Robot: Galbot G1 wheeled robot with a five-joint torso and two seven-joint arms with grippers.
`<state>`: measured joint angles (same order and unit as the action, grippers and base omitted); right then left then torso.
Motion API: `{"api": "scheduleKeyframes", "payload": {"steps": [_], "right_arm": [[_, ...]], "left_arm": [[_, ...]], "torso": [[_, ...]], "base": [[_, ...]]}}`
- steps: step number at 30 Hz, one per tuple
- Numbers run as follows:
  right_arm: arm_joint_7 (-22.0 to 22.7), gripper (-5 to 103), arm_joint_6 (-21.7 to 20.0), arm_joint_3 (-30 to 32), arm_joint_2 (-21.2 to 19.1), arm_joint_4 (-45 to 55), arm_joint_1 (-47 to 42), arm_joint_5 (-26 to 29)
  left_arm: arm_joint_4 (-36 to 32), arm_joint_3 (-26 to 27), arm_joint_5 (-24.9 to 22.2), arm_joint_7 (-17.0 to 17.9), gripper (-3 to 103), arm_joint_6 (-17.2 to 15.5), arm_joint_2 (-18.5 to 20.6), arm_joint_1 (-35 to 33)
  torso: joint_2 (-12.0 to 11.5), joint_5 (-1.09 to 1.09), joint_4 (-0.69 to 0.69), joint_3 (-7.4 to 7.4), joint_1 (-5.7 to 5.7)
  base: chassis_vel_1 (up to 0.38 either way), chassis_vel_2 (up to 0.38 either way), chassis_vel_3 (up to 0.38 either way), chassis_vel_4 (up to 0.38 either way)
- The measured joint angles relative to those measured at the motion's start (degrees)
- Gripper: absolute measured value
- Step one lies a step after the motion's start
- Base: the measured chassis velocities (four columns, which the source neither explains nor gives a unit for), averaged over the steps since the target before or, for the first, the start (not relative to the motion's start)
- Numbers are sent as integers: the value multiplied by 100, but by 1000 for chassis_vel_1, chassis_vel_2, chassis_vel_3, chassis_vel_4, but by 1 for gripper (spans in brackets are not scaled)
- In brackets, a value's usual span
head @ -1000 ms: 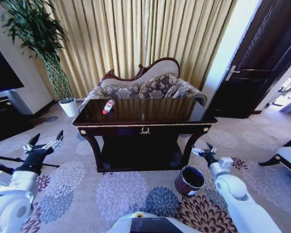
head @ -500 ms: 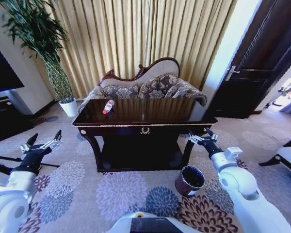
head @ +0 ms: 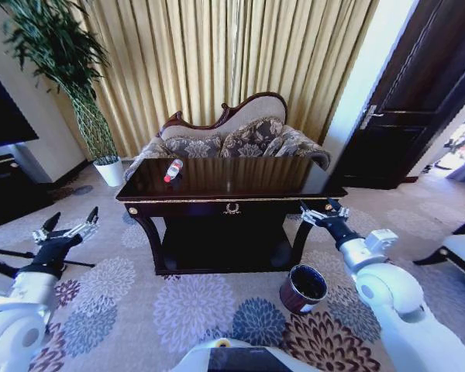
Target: Move to the front of the table and place the trash on the table into the trash bin.
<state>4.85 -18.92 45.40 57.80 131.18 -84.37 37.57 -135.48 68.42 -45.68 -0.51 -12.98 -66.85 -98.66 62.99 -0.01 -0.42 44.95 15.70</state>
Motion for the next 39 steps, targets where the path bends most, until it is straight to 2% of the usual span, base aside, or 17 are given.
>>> {"api": "scheduleKeyframes", "payload": {"steps": [6,22,39], "right_arm": [[-6,100,4,-25,0,2,-1,-16],[-16,100,58,-27,-5,-81,22,-37],[-24,100,65,-51,-26,-113,57,-39]], "left_arm": [[9,9,3,3,100,-21,8,-1],[-64,120,220,174,100,-587,85,49],[-56,89,223,173,100,-590,89,60]], "torso": [[0,0,0,0,0],[0,0,0,0,0],[-1,0,0,0,0]], "base": [[-17,14,15,-17],[-62,68,67,-71],[-70,73,76,-68]]}}
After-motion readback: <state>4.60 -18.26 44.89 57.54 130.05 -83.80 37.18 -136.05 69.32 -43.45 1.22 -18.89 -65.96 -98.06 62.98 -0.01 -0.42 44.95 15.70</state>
